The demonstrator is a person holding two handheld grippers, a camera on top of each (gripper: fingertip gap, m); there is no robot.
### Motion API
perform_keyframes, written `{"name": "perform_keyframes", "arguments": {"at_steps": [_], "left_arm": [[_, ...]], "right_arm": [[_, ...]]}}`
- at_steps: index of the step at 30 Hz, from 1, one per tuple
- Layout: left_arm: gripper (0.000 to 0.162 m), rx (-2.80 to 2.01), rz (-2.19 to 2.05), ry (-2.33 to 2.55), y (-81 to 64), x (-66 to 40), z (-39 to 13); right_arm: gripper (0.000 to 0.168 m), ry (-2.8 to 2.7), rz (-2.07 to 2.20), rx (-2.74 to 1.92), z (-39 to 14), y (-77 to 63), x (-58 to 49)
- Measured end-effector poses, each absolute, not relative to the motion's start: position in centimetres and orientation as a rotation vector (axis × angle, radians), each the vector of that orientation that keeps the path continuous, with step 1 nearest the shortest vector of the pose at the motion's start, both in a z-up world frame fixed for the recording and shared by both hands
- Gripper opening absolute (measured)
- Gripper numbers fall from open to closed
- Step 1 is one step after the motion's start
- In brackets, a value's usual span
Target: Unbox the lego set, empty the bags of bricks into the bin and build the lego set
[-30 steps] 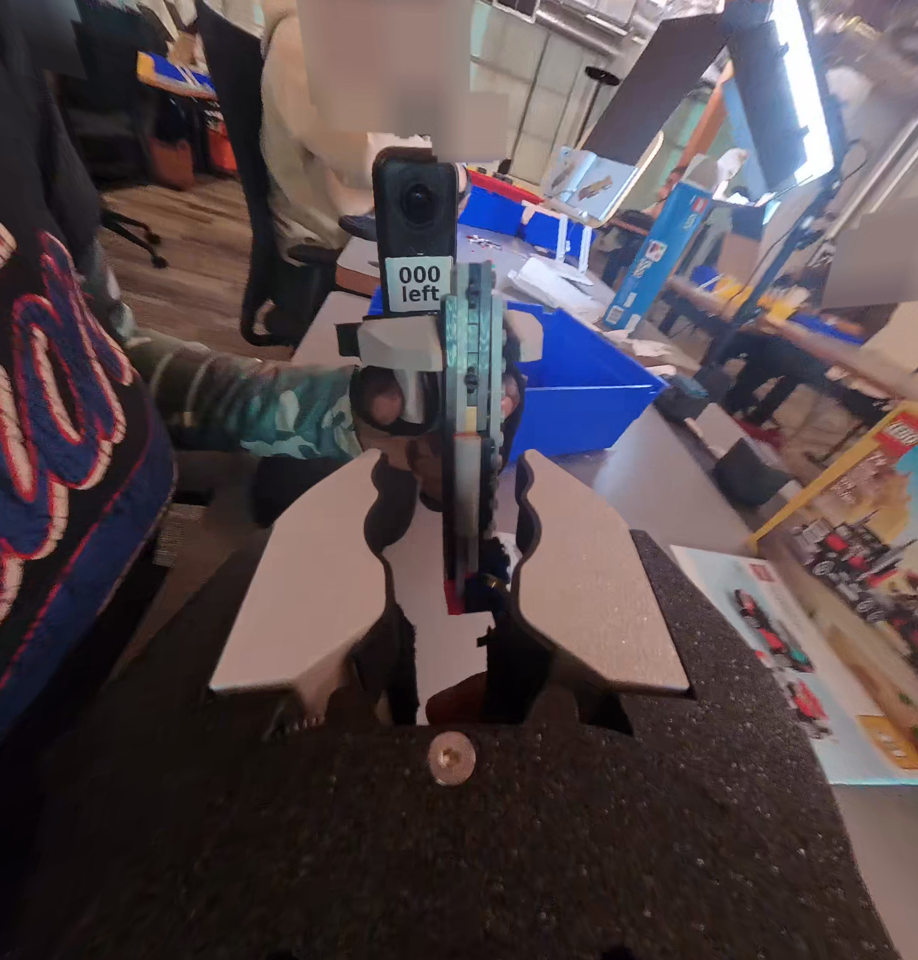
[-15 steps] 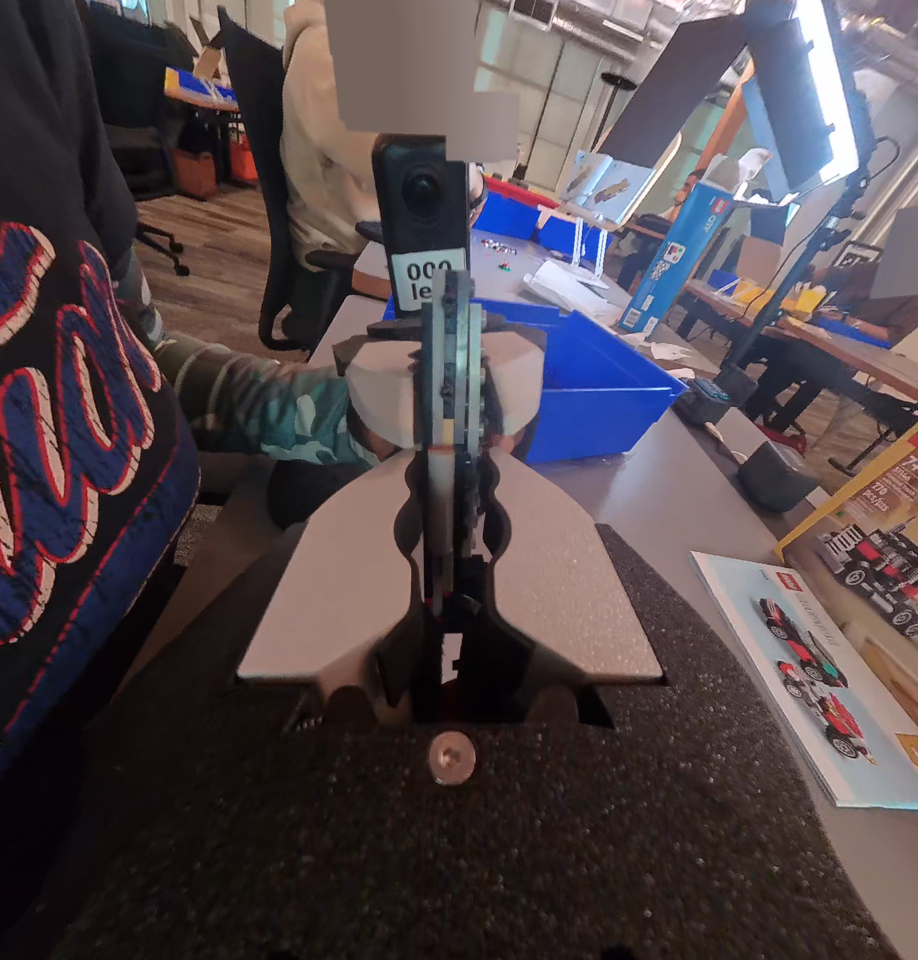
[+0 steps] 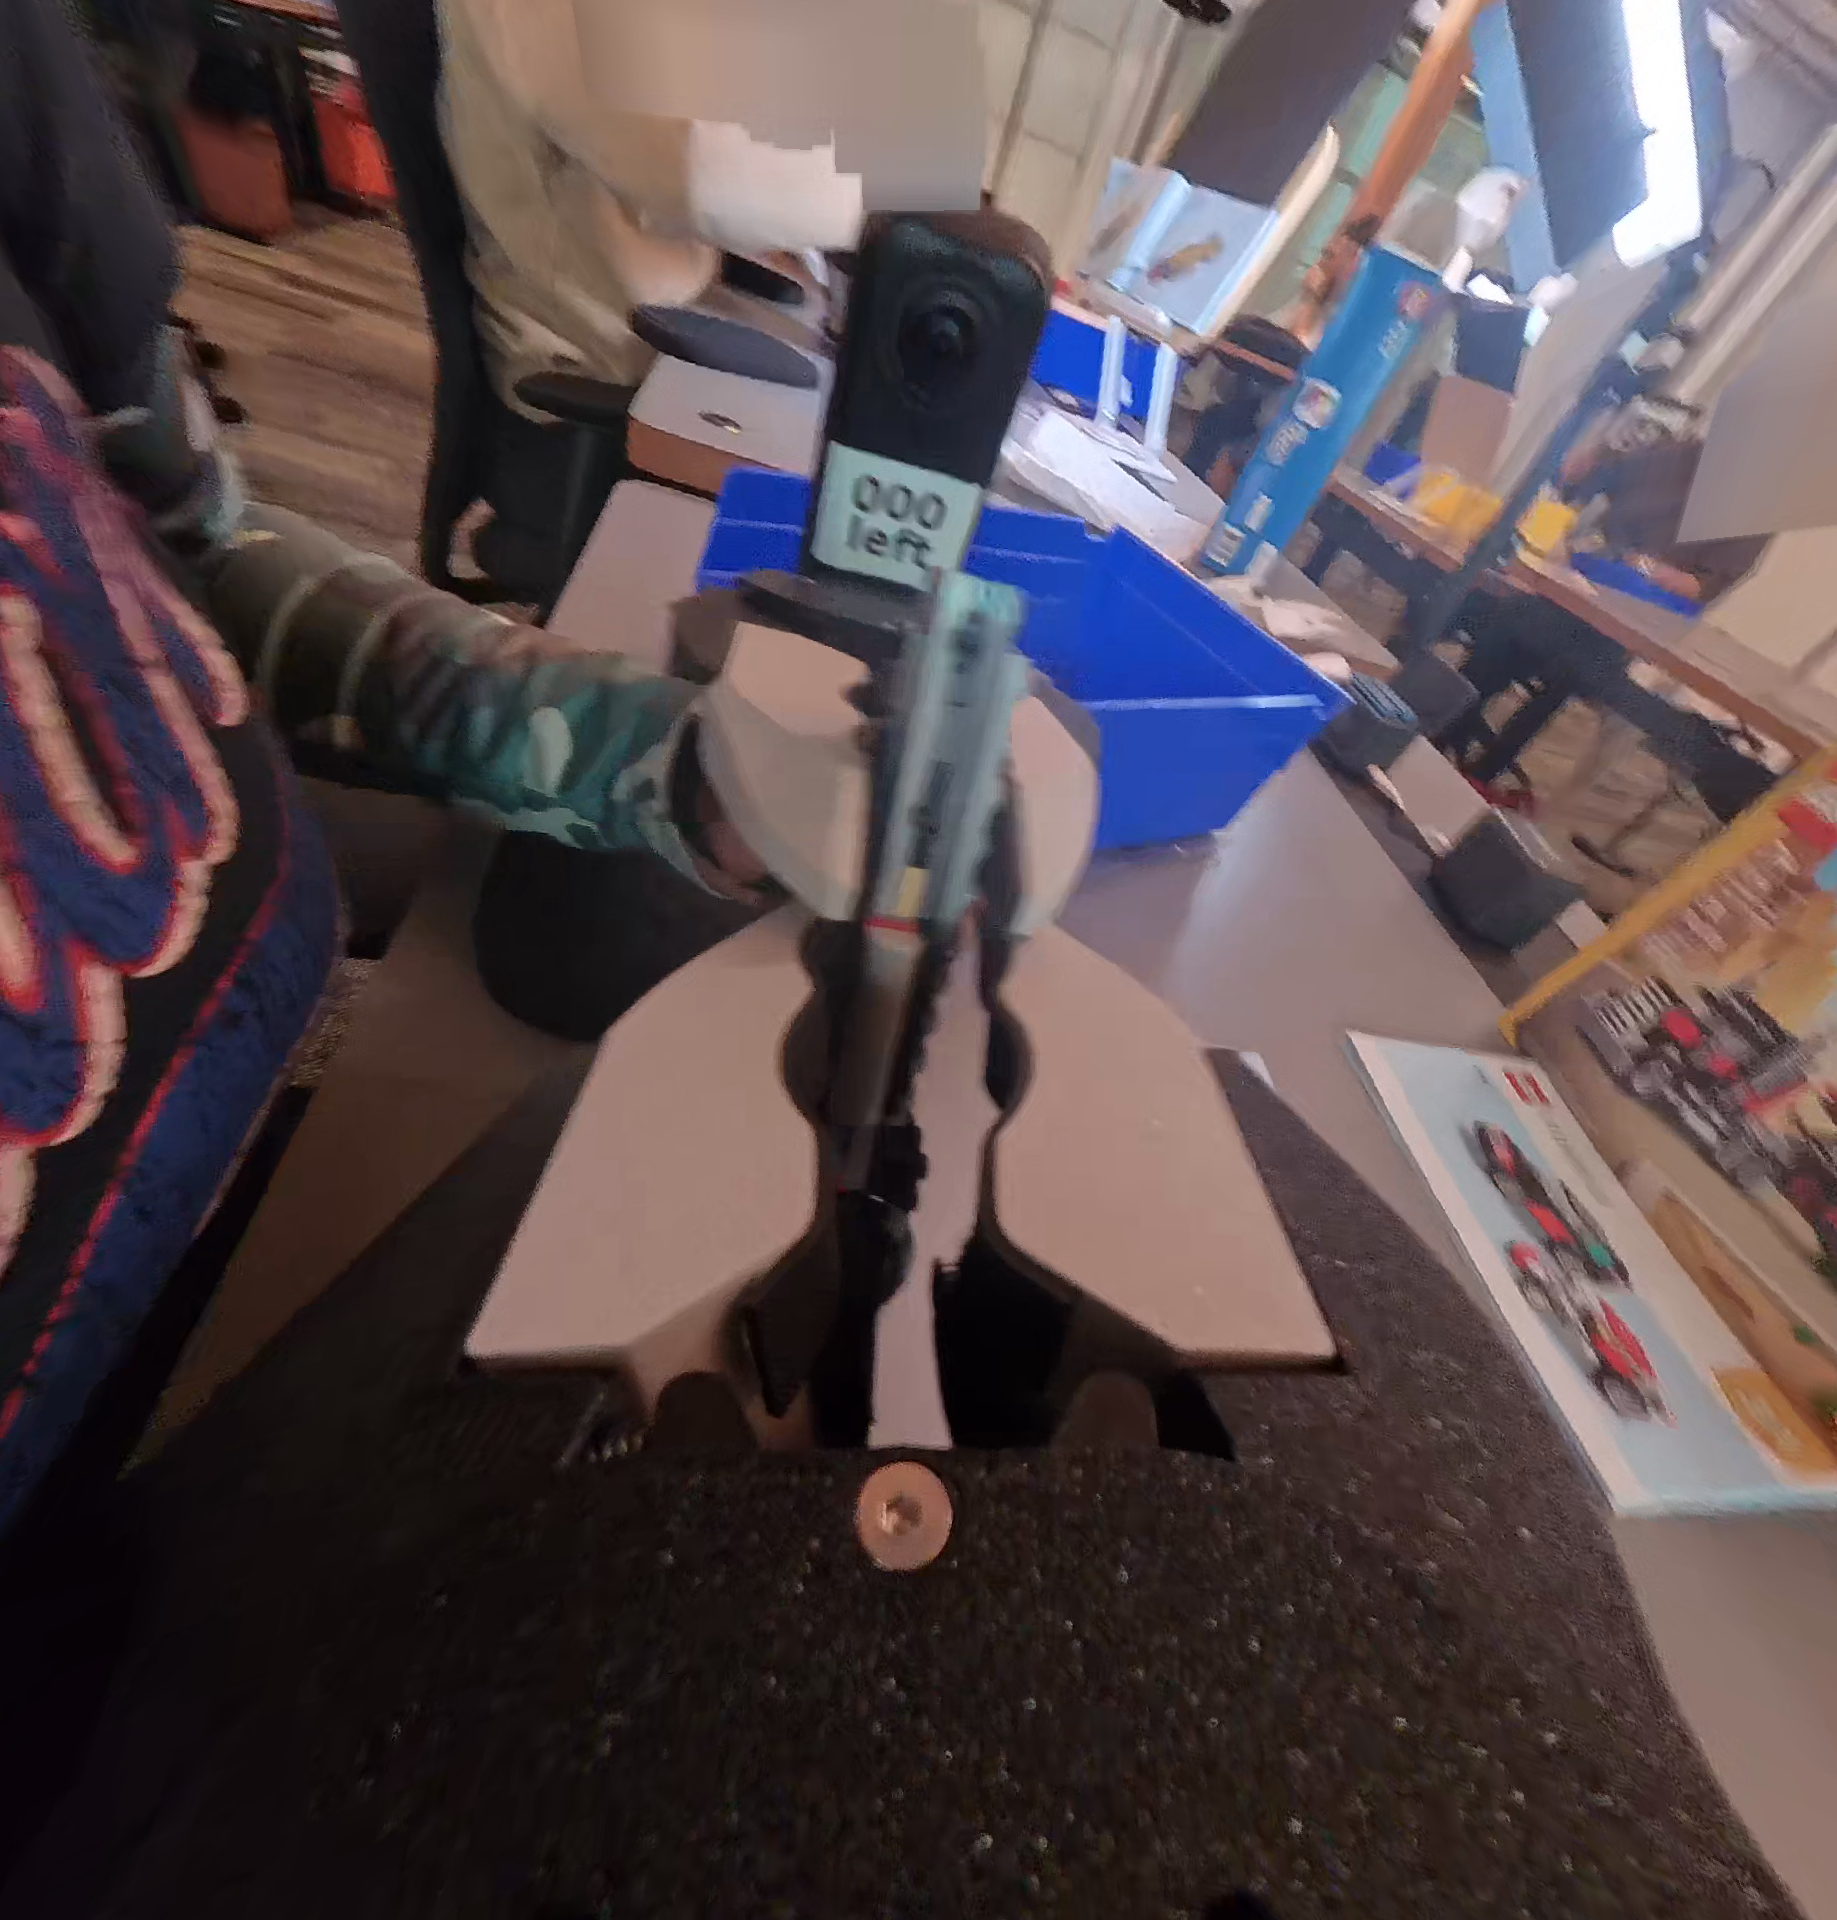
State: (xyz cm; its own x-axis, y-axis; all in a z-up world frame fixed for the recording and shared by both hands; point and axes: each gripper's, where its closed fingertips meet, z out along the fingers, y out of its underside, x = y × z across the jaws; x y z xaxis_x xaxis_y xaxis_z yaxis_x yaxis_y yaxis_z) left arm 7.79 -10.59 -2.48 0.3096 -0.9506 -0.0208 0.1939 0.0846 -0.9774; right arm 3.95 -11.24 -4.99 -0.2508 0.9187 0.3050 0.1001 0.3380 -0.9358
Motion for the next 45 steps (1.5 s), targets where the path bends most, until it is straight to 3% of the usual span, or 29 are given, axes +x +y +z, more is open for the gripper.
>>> {"name": "perform_keyframes", "arguments": {"at_steps": [10, 11, 12, 15, 18, 24, 25, 26, 34, 35, 37, 40, 43, 45], "left_arm": [[0.022, -1.103, -1.001, 0.914, -11.1, 8.0, -2.0], [0.025, -1.119, -0.948, 0.904, -10.7, 7.8, -2.0], [0.042, -1.122, -0.884, 0.878, -10.2, 7.4, -1.7], [0.048, -1.134, -0.713, 0.908, -9.8, 6.8, -1.6], [0.025, -1.198, -0.693, 1.049, -10.6, 7.4, -2.8], [0.020, -1.205, -0.773, 1.074, -11.0, 7.8, -2.4], [0.020, -1.195, -0.789, 1.068, -11.1, 8.0, -2.4], [0.019, -1.185, -0.827, 1.062, -11.3, 8.2, -2.4], [0.020, -1.225, -0.951, 1.014, -11.0, 8.3, -3.5], [0.022, -1.245, -0.914, 1.015, -10.8, 8.2, -3.6], [0.056, -1.244, -0.835, 1.013, -10.4, 7.6, -3.1], [0.048, -1.216, -0.782, 1.076, -11.1, 7.3, -2.3], [0.020, -1.228, -0.775, 1.136, -11.6, 7.6, -2.3], [0.019, -1.274, -0.755, 1.161, -11.4, 7.6, -2.8]], "right_arm": [[0.019, -1.480, 1.071, -0.956, -4.3, -11.4, 4.1], [0.019, -1.487, 1.030, -0.962, -4.5, -11.1, 4.1], [0.019, -1.499, 0.998, -0.972, -4.8, -10.9, 4.1], [0.019, -1.507, 1.006, -1.002, -5.3, -10.8, 4.2], [0.019, -1.494, 1.053, -0.995, -5.0, -10.9, 4.4], [0.020, -1.511, 1.140, -0.993, -4.4, -11.4, 4.5], [0.028, -1.487, 1.168, -0.994, -4.1, -11.4, 4.5], [0.020, -1.504, 1.212, -0.967, -4.0, -12.0, 4.6], [0.019, -1.481, 1.180, -1.049, -5.3, -11.5, 4.8], [0.020, -1.486, 1.166, -1.054, -5.6, -11.4, 4.9], [0.020, -1.520, 1.130, -1.053, -6.3, -11.4, 5.2], [0.020, -1.543, 1.109, -1.047, -6.5, -11.5, 5.5], [0.020, -1.533, 1.083, -1.043, -6.3, -11.0, 5.6], [0.020, -1.557, 1.024, -1.043, -6.7, -10.7, 5.7]]}}
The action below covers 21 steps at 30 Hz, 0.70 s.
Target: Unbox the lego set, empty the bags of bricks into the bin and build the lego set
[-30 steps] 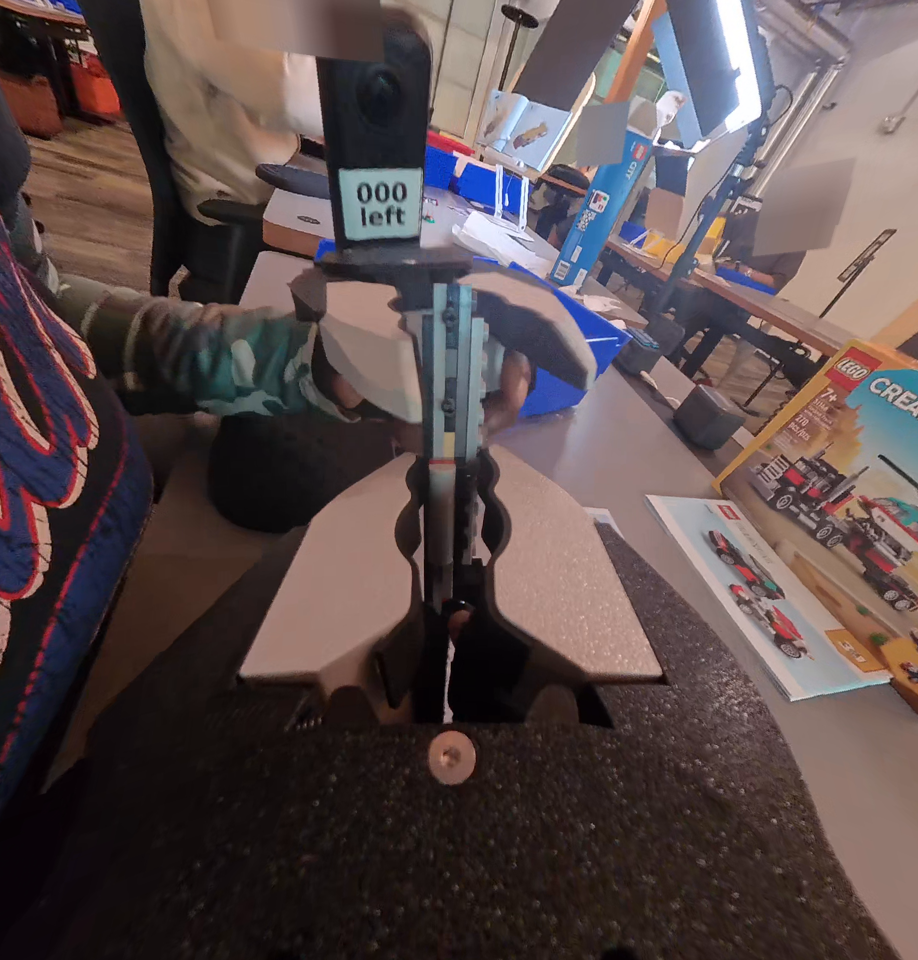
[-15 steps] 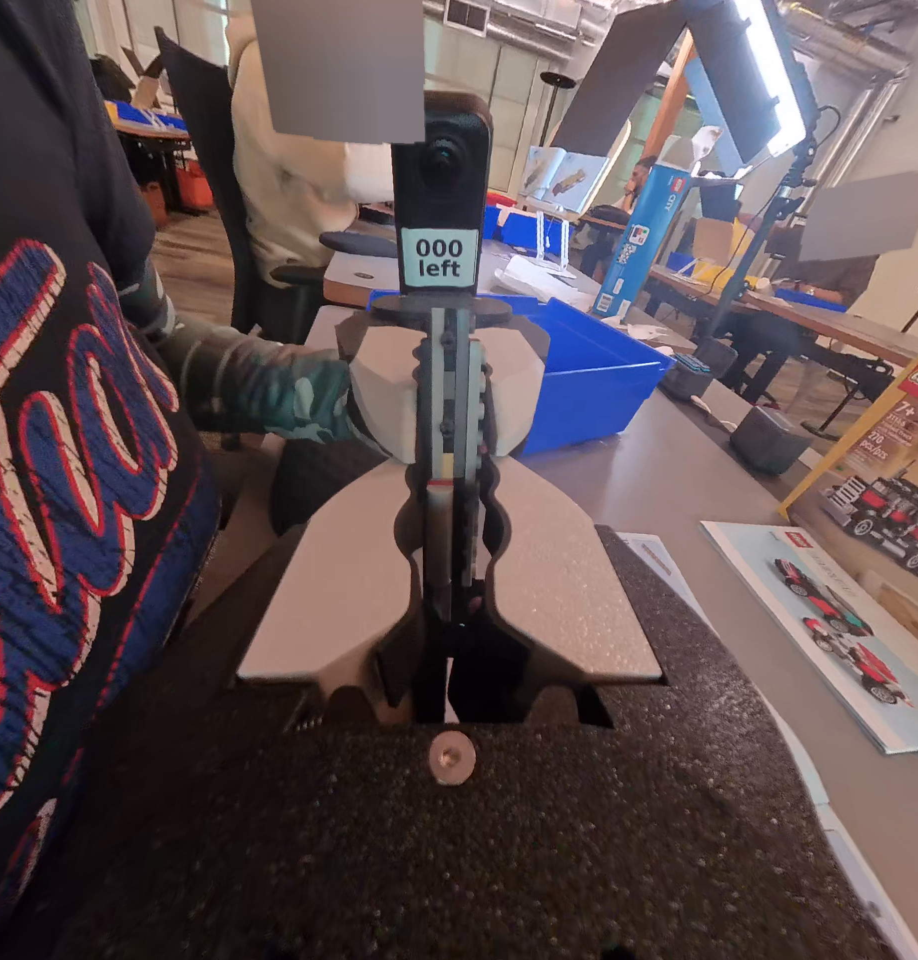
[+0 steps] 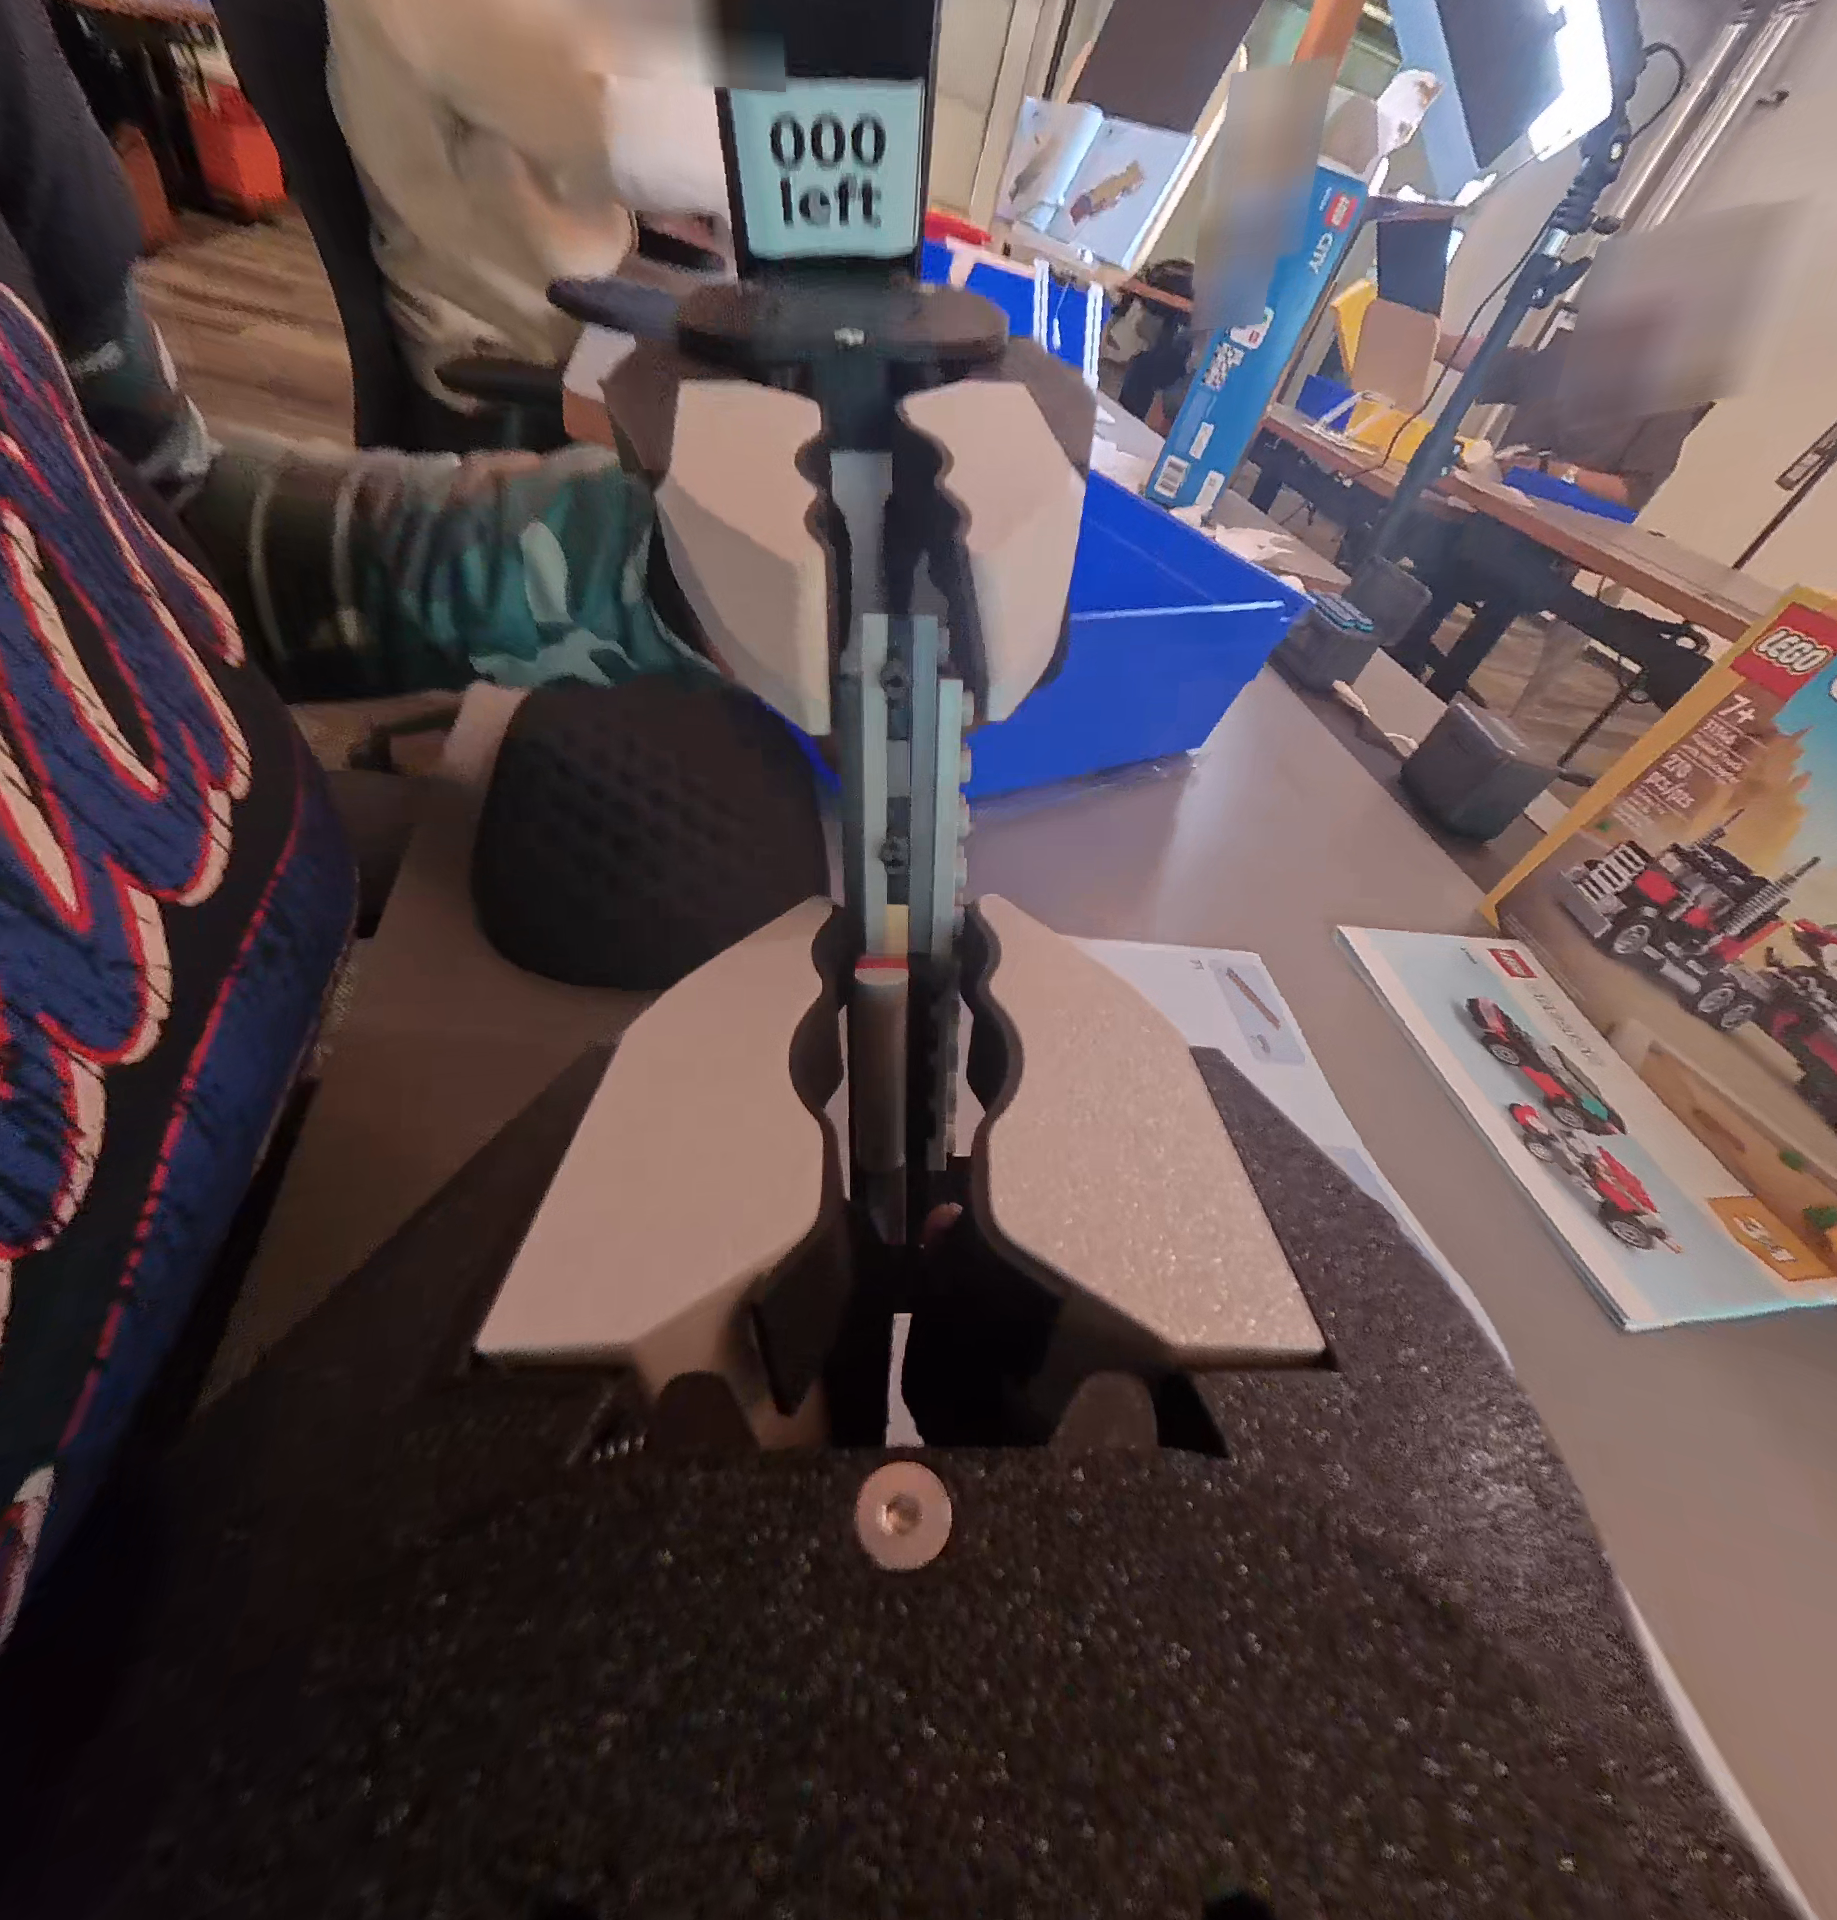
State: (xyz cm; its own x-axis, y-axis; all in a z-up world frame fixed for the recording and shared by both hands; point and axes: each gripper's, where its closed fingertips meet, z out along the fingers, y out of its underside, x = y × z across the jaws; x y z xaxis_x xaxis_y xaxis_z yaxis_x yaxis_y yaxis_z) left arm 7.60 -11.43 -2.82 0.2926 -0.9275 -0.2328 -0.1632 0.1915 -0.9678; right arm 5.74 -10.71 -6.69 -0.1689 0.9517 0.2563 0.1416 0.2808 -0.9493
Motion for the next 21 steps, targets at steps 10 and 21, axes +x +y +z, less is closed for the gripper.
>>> {"name": "perform_keyframes", "arguments": {"at_steps": [10, 21], "left_arm": [[0.019, -1.372, -0.474, 1.384, -11.3, 7.5, -5.0], [0.018, -1.439, -0.550, 1.330, -10.7, 7.5, -5.4]], "right_arm": [[0.020, -1.760, 0.866, -1.075, -8.1, -10.5, 6.3], [0.021, -1.631, 0.788, -0.939, -6.1, -10.6, 5.7]]}}
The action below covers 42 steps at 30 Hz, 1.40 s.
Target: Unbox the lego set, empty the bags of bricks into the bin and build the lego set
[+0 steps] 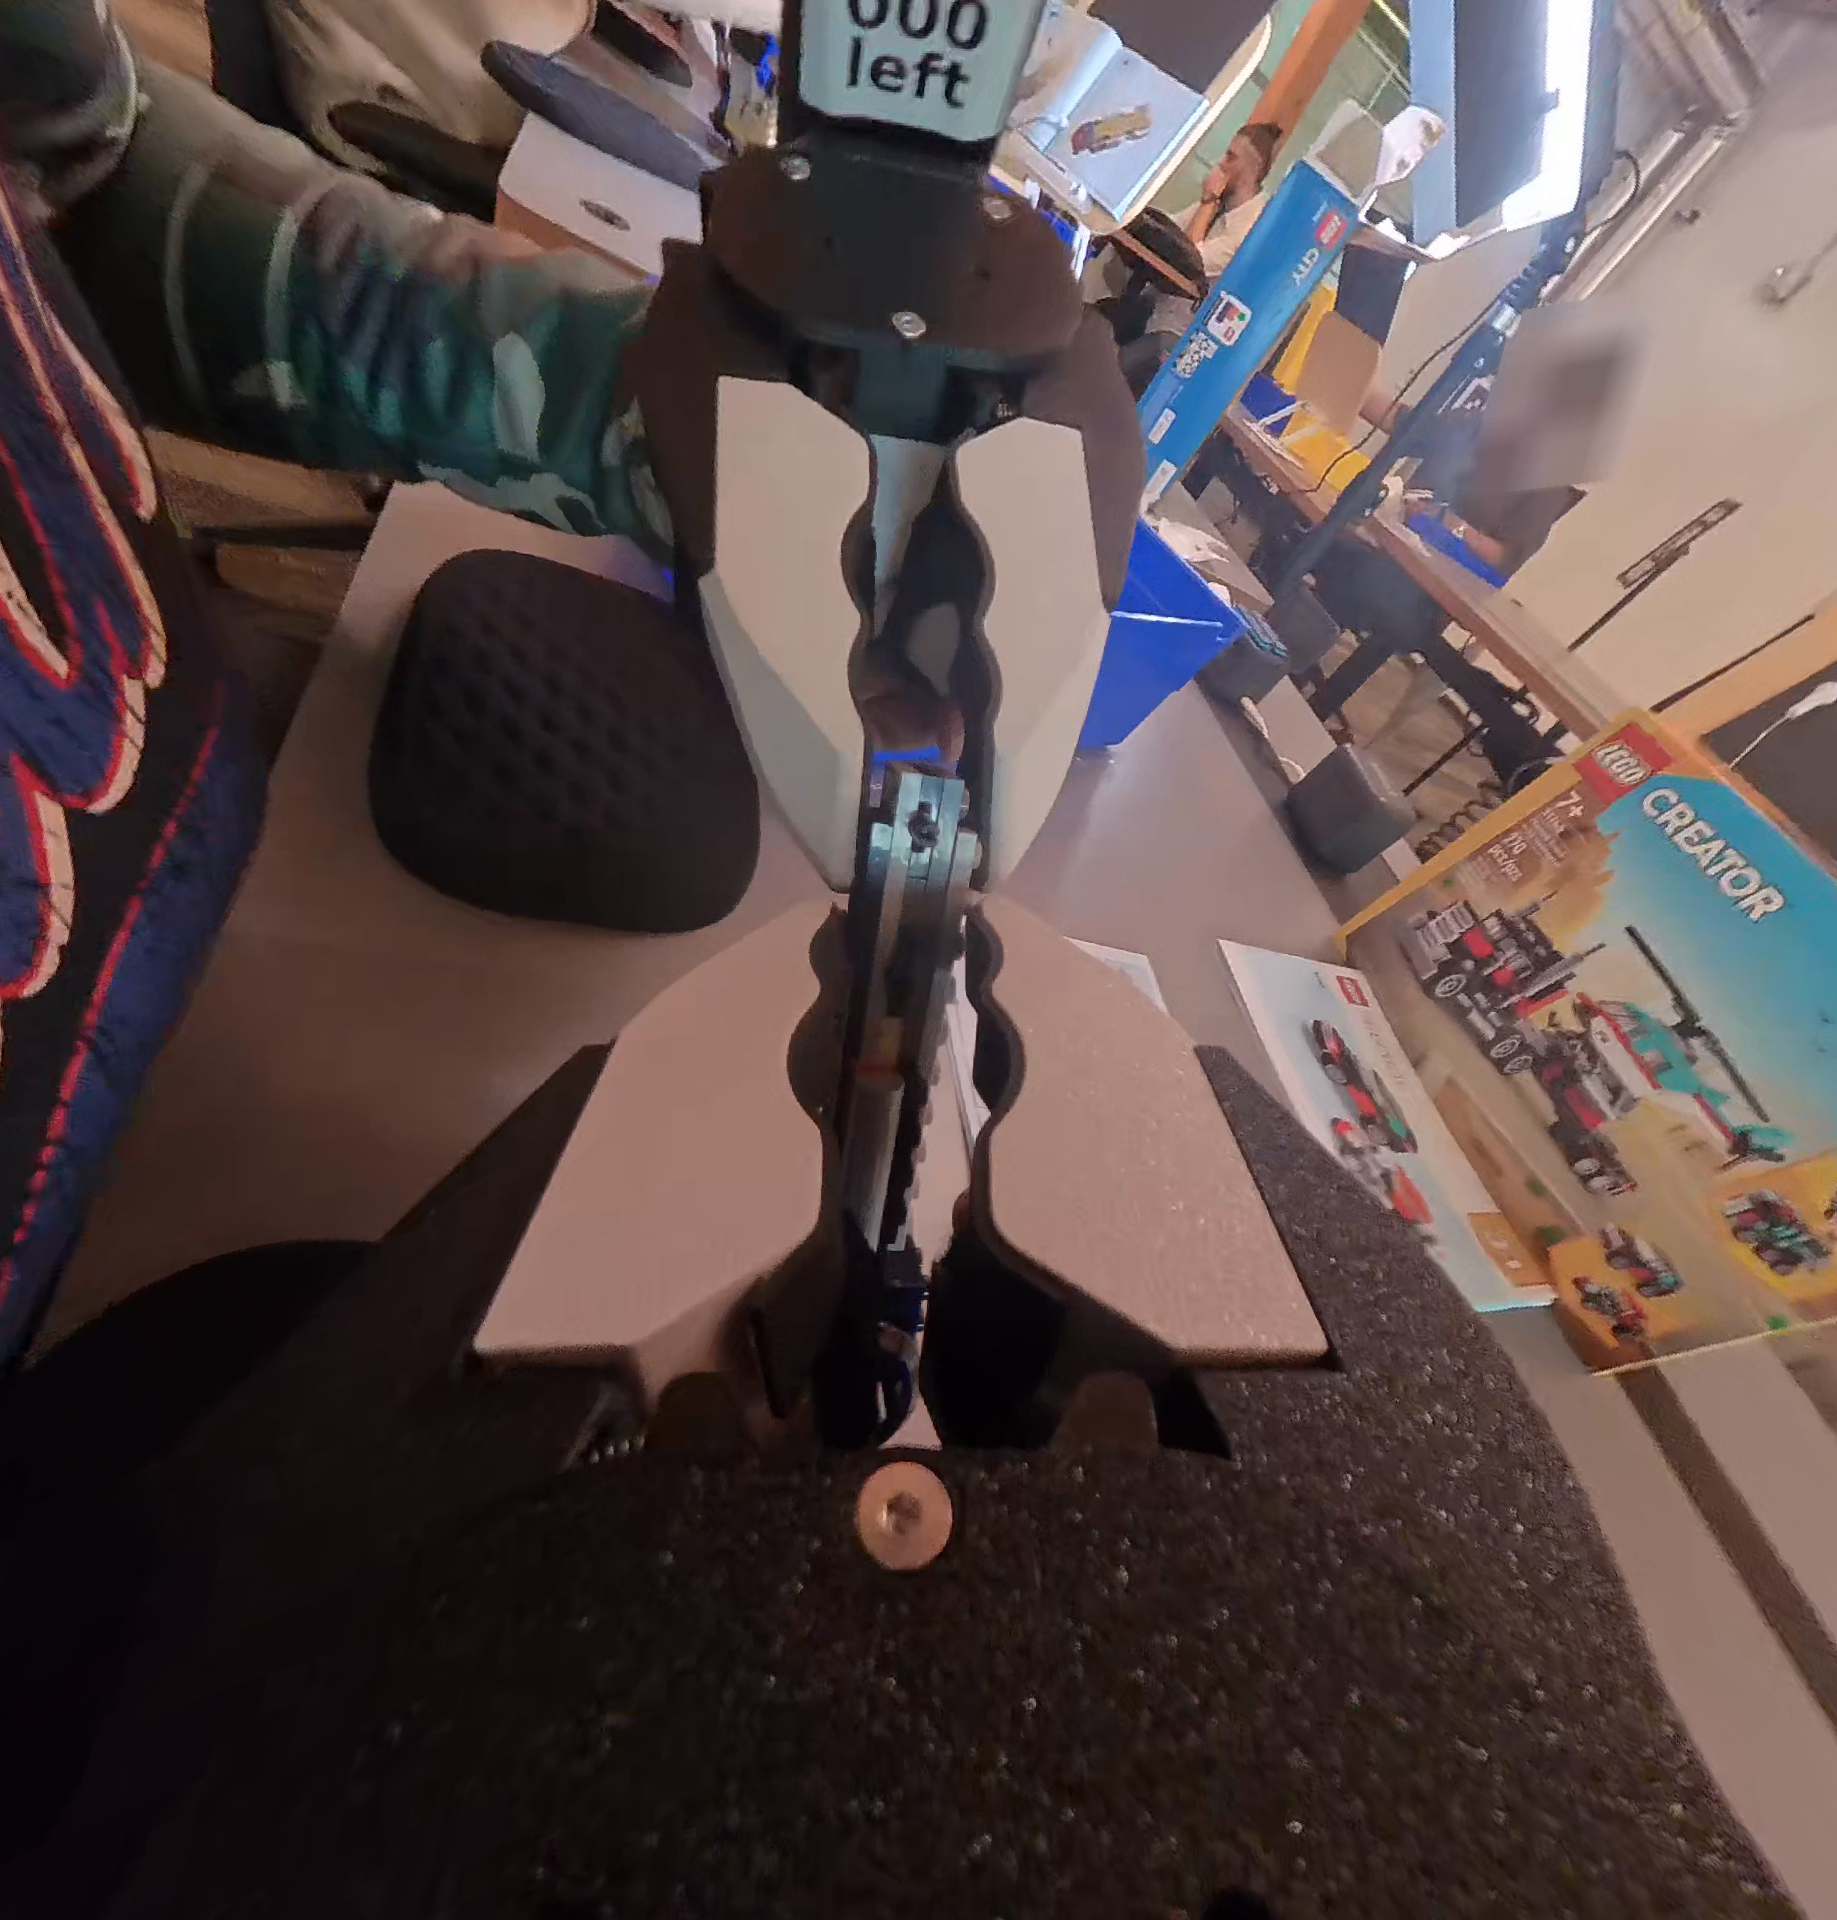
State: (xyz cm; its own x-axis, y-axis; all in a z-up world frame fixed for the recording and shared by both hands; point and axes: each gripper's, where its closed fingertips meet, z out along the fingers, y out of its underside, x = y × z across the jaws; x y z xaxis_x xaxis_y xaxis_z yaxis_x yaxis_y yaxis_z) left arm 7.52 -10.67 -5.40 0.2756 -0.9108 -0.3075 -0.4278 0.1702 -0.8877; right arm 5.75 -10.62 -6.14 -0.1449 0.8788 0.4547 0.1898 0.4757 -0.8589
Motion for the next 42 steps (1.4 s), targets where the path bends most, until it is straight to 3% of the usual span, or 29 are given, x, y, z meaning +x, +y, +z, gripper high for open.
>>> {"name": "perform_keyframes", "arguments": {"at_steps": [14, 17, 19, 21, 25, 27, 29, 33, 35, 36, 38, 40, 42], "left_arm": [[0.019, -1.468, -0.551, 1.331, -10.3, 7.8, -6.8], [0.033, -1.414, -0.373, 1.371, -9.5, 7.6, -6.7], [0.019, -1.418, -0.378, 1.410, -9.8, 7.8, -6.9], [0.019, -1.412, -0.423, 1.383, -9.8, 7.8, -6.5], [0.018, -1.405, -0.514, 1.282, -9.6, 7.0, -5.5], [0.017, -1.396, -0.588, 1.244, -9.9, 7.0, -5.1], [0.018, -1.394, -0.604, 1.228, -9.9, 7.0, -5.1], [0.019, -1.366, -0.700, 1.146, -9.9, 7.2, -4.2], [0.047, -1.354, -0.761, 1.104, -9.6, 7.1, -4.3], [0.051, -1.334, -0.778, 1.102, -9.5, 7.3, -4.6], [0.046, -1.230, -0.814, 1.081, -9.8, 8.1, -4.1], [0.021, -1.142, -0.876, 1.052, -10.4, 8.7, -3.1], [0.019, -1.142, -0.965, 1.025, -10.6, 8.8, -2.9]], "right_arm": [[0.018, -1.659, 0.850, -1.085, -7.7, -10.2, 6.0], [0.018, -1.673, 0.832, -1.091, -7.9, -9.8, 6.1], [0.019, -1.684, 0.828, -1.098, -7.9, -9.7, 6.1], [0.019, -1.670, 0.885, -1.098, -7.6, -9.7, 6.1], [0.037, -1.663, 0.906, -1.114, -8.2, -8.8, 7.0], [0.035, -1.651, 0.895, -1.096, -8.3, -8.7, 6.9], [0.020, -1.682, 0.870, -1.065, -8.7, -8.8, 6.8], [0.019, -1.638, 0.932, -1.062, -8.0, -8.9, 6.8], [0.019, -1.599, 1.009, -1.053, -7.2, -9.3, 6.8], [0.019, -1.579, 1.054, -1.054, -6.8, -9.6, 6.7], [0.019, -1.548, 1.118, -1.058, -6.4, -9.9, 6.5], [0.020, -1.532, 1.153, -1.054, -6.2, -10.3, 6.4], [0.019, -1.525, 1.156, -1.055, -6.2, -10.4, 6.4]]}}
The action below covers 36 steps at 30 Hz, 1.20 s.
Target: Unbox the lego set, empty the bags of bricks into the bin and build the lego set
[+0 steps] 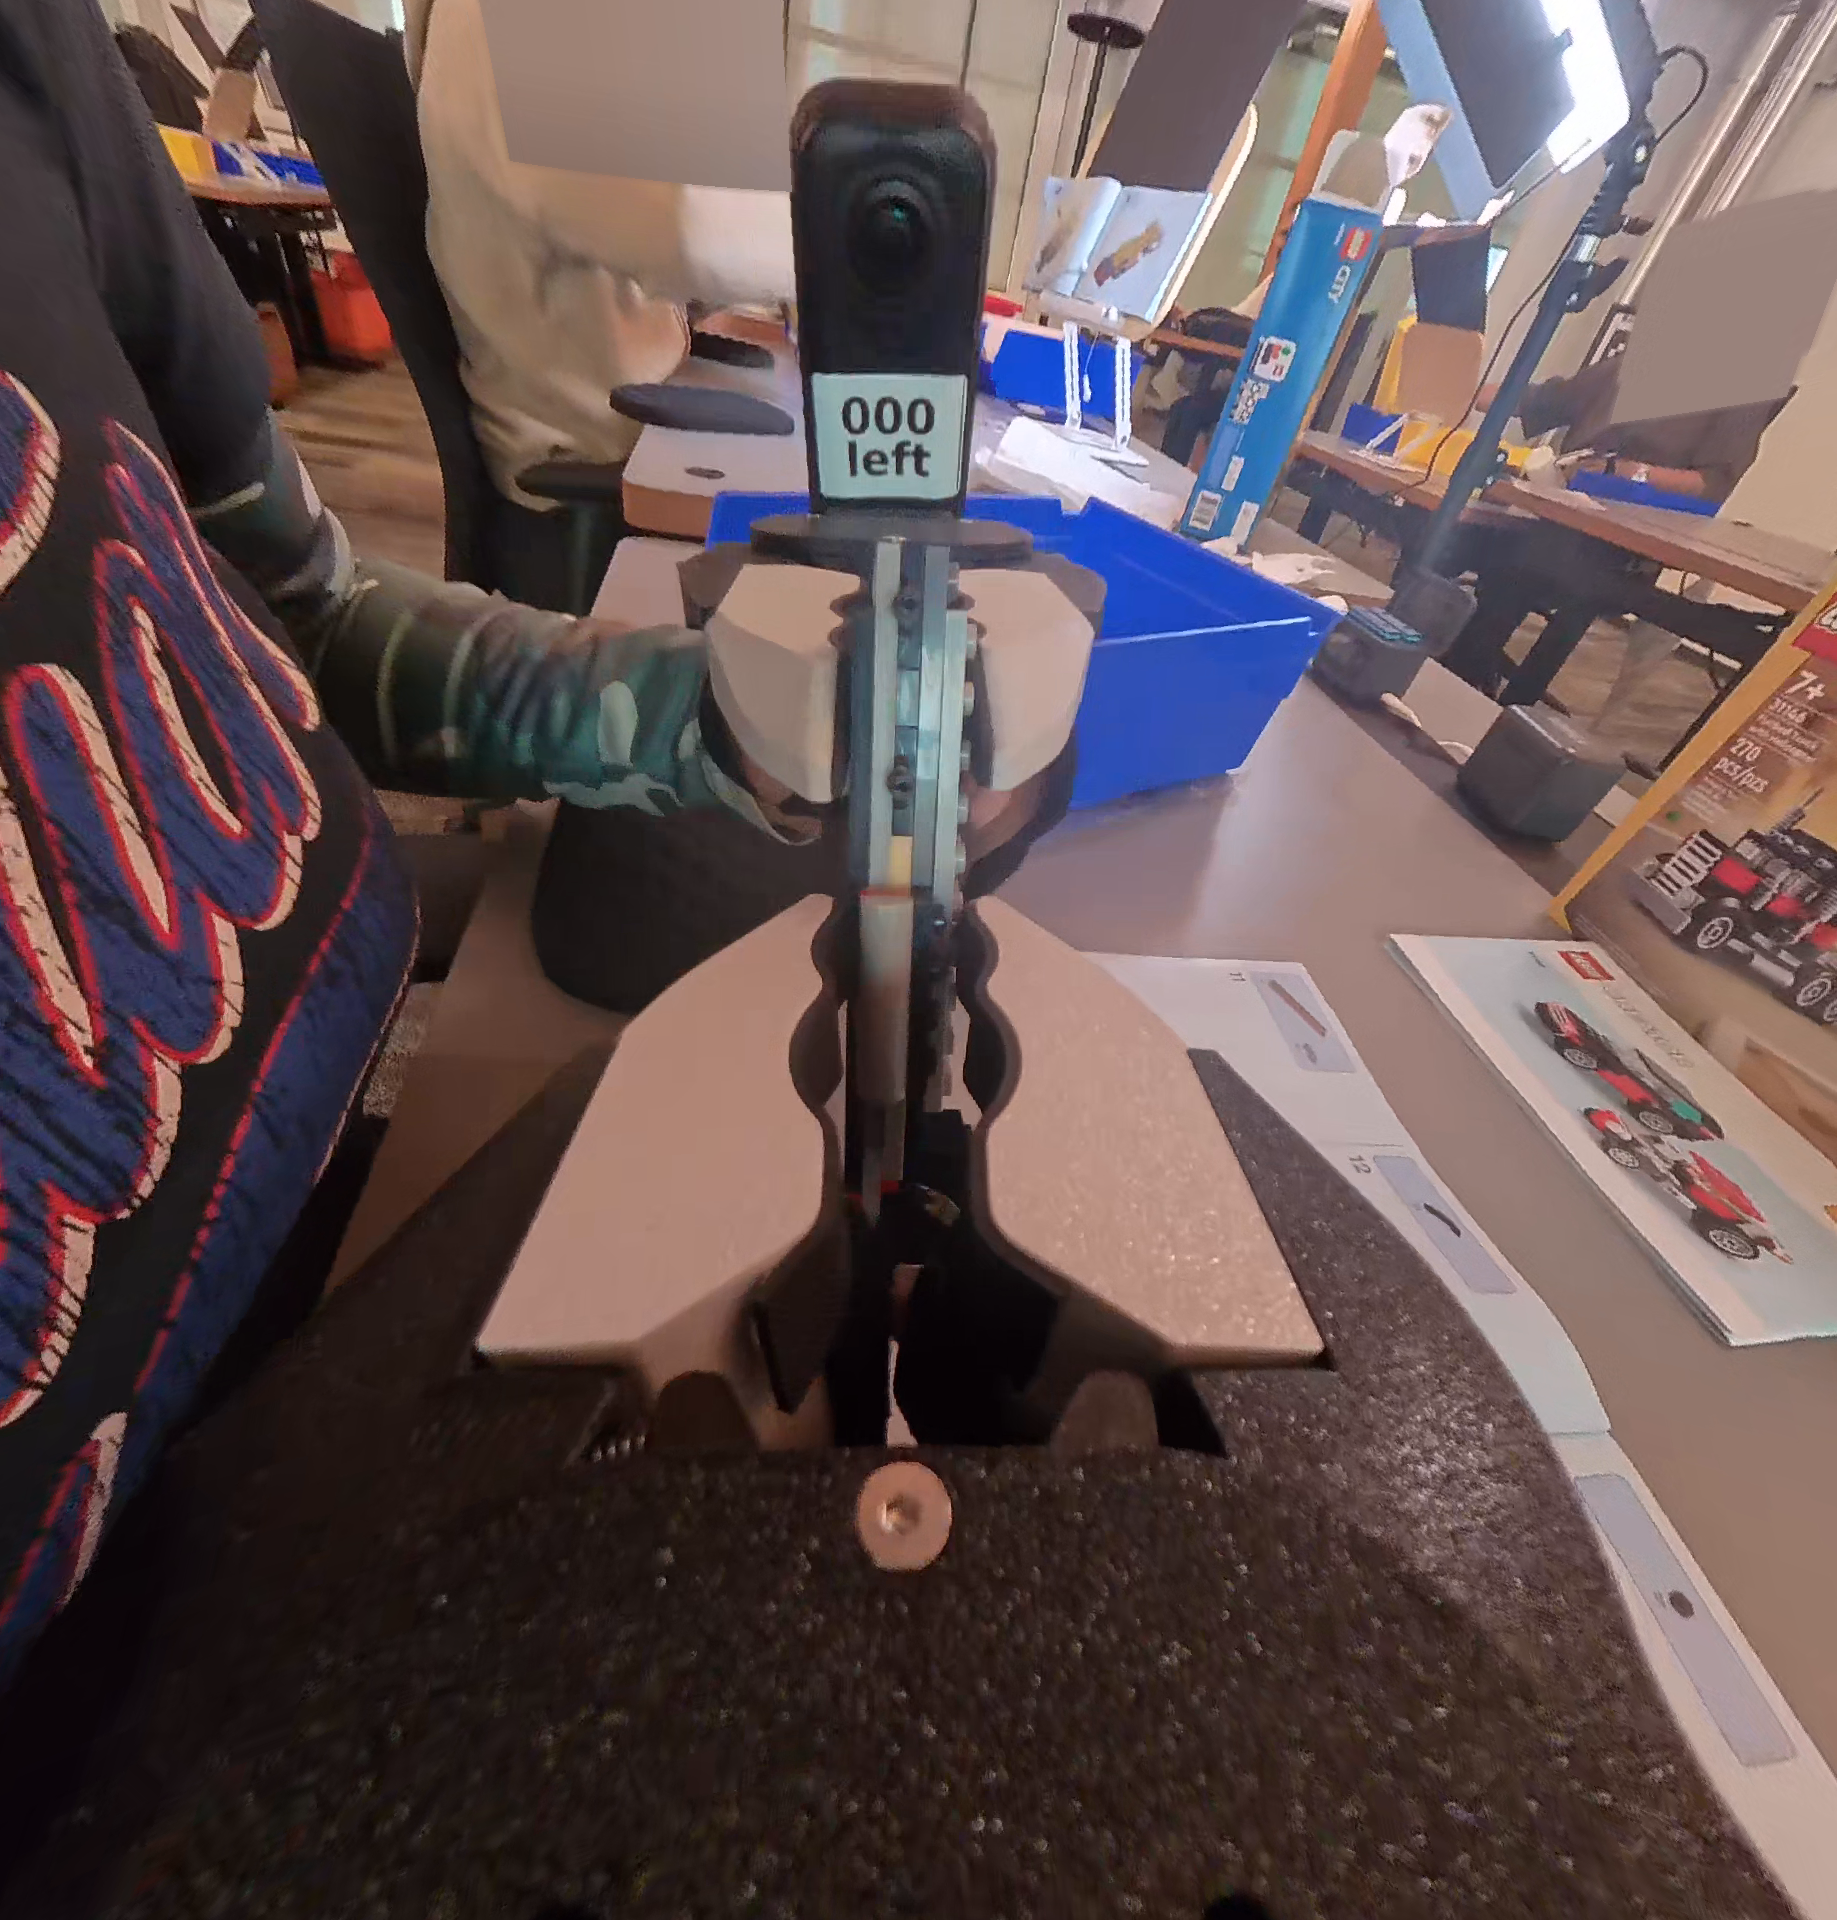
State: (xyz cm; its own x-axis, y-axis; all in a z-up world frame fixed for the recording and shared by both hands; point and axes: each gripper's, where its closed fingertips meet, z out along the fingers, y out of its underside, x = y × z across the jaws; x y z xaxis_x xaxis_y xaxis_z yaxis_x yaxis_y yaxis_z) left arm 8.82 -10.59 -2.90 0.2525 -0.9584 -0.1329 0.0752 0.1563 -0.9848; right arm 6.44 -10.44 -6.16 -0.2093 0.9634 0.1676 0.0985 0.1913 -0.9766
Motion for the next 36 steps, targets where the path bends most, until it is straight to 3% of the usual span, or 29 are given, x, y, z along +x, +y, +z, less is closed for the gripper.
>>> {"name": "perform_keyframes", "arguments": {"at_steps": [10, 12, 14, 26, 31, 34, 36], "left_arm": [[0.020, -1.200, -0.950, 1.032, -11.0, 8.7, -2.3], [0.036, -1.203, -0.889, 1.049, -10.5, 8.7, -3.0], [0.020, -1.131, -0.936, 1.057, -11.2, 8.9, -2.5], [0.022, -1.397, -1.080, 1.102, -12.5, 8.7, -4.6], [0.021, -1.233, -1.034, 1.031, -11.9, 8.3, -2.7], [0.020, -1.205, -1.045, 1.009, -11.7, 7.9, -2.5], [0.020, -1.184, -1.006, 1.022, -11.8, 7.9, -2.5]], "right_arm": [[0.019, -1.505, 1.122, -1.023, -5.1, -10.9, 6.3], [0.019, -1.487, 1.153, -1.006, -4.6, -11.0, 6.3], [0.019, -1.482, 1.177, -1.009, -4.5, -11.3, 6.2], [0.018, -1.585, 1.272, -1.087, -6.2, -12.7, 5.9], [0.019, -1.473, 1.243, -0.994, -4.4, -12.2, 5.5], [0.033, -1.437, 1.208, -0.996, -4.4, -11.3, 5.8], [0.029, -1.493, 1.142, -0.979, -5.0, -11.4, 5.8]]}}
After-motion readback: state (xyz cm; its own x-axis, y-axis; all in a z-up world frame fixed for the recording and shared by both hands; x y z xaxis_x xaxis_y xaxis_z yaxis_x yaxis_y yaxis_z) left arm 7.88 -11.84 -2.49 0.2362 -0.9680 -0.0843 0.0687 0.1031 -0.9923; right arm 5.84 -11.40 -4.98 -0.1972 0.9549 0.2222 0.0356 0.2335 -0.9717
